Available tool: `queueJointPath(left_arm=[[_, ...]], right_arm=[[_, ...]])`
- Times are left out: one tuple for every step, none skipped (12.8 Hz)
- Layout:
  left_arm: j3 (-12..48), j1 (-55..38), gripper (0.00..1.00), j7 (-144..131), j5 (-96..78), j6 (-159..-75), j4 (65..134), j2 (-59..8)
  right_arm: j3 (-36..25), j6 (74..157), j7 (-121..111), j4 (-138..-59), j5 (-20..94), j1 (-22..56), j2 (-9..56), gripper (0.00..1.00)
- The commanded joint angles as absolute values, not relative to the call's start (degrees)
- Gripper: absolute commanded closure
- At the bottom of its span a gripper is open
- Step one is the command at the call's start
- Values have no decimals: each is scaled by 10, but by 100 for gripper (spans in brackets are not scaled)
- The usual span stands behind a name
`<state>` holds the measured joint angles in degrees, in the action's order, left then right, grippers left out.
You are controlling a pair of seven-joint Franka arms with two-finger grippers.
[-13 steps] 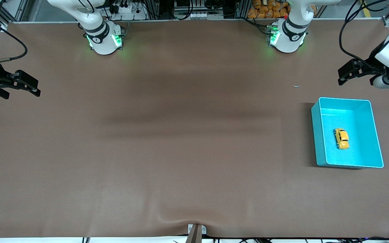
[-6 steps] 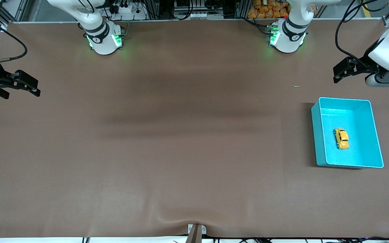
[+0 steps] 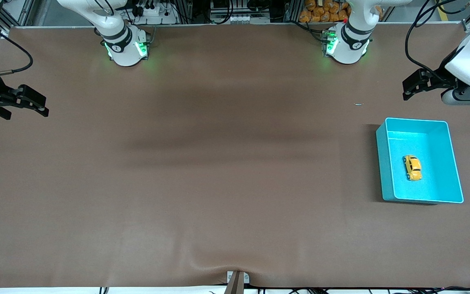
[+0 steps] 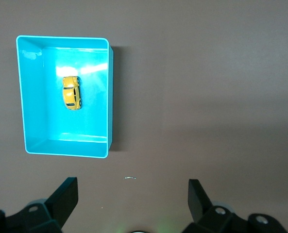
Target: Wind and store yellow beetle car
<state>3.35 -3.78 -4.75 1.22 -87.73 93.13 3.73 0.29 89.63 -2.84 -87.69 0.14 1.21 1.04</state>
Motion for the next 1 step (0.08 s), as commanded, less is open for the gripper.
queueJointPath(left_arm=[[34, -36, 0, -53, 2, -859, 923, 40]], right_arm=[[4, 891, -19, -869, 2, 16, 14, 0]])
